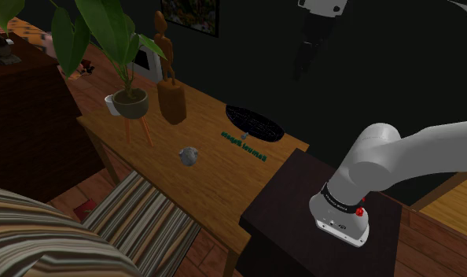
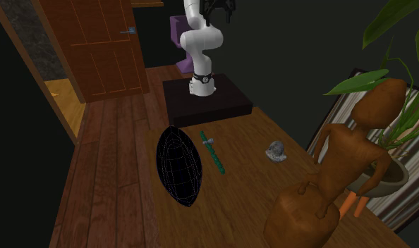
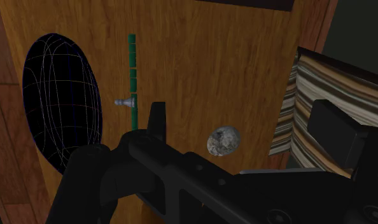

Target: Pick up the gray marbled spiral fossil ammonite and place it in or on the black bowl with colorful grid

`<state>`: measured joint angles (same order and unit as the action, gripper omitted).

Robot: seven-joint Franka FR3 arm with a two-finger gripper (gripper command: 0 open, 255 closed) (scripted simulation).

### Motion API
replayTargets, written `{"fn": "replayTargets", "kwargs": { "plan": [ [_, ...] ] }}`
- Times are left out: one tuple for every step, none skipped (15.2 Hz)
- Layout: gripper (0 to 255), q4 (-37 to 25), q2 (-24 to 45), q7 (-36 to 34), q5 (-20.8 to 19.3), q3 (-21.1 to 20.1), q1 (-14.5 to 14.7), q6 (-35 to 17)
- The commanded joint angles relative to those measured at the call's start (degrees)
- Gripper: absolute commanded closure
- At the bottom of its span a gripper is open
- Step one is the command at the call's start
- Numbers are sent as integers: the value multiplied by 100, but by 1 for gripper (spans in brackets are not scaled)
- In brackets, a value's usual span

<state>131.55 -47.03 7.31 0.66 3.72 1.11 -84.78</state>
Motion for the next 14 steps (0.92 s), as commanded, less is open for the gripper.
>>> {"fn": "replayTargets", "kwargs": {
  "plan": [
    [0, 0, 0, 0, 0, 0, 0, 0],
    [0, 57, 128, -51, 26, -53, 19, -159],
    [0, 107, 263, -101, 51, -106, 37, -318],
    [0, 150, 405, -151, 75, -158, 55, -476],
    [0, 185, 553, -200, 98, -210, 73, -632],
    [0, 213, 708, -248, 119, -262, 90, -788],
    [0, 233, 868, -297, 138, -312, 108, -942],
    [0, 246, 1035, -346, 155, -362, 125, -1095],
    [0, 251, 1207, -395, 171, -411, 142, -1245],
    [0, 249, 1384, -443, 184, -459, 158, -1393],
    [0, 239, 1566, -493, 194, -506, 175, -1538],
    [0, 222, 1753, -542, 202, -552, 191, -1680],
    [0, 197, 1944, -592, 208, -597, 205, -1819],
    [0, 164, 2140, -642, 211, -641, 219, -1955]
  ]
}}
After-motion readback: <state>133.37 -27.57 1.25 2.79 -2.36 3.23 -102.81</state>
